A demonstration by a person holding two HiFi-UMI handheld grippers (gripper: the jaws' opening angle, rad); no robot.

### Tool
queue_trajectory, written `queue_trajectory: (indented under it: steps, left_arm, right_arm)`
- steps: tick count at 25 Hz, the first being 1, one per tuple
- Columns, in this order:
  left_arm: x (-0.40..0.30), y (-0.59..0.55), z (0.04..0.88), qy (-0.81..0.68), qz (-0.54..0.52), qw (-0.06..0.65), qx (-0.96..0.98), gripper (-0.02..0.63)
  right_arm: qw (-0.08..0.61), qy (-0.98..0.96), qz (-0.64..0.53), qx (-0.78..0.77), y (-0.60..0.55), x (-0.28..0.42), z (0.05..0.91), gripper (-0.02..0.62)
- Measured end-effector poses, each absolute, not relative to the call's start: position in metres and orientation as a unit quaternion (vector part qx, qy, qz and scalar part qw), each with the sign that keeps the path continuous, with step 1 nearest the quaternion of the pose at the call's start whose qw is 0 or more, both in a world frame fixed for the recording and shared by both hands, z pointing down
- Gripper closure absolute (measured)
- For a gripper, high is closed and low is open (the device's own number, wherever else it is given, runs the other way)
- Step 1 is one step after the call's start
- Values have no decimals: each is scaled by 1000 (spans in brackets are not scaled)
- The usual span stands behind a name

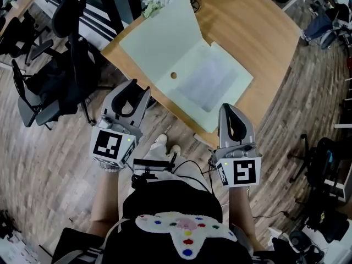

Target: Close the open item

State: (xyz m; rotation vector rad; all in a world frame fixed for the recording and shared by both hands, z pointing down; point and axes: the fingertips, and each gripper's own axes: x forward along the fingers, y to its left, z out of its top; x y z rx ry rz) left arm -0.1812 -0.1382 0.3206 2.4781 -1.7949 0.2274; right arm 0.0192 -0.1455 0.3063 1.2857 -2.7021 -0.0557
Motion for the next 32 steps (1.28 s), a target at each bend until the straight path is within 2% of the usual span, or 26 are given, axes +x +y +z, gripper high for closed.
queue_trajectory:
  steps: [19,32]
  left_arm:
    - [-256,-217,425,-588,69,156,790,397]
    - [-259,-255,455,-578,81,171,794,396]
  right_arm:
    - [118,-873,9,472,-168,2,339,588]
    - [136,-860,25,492,-178,6,357,588]
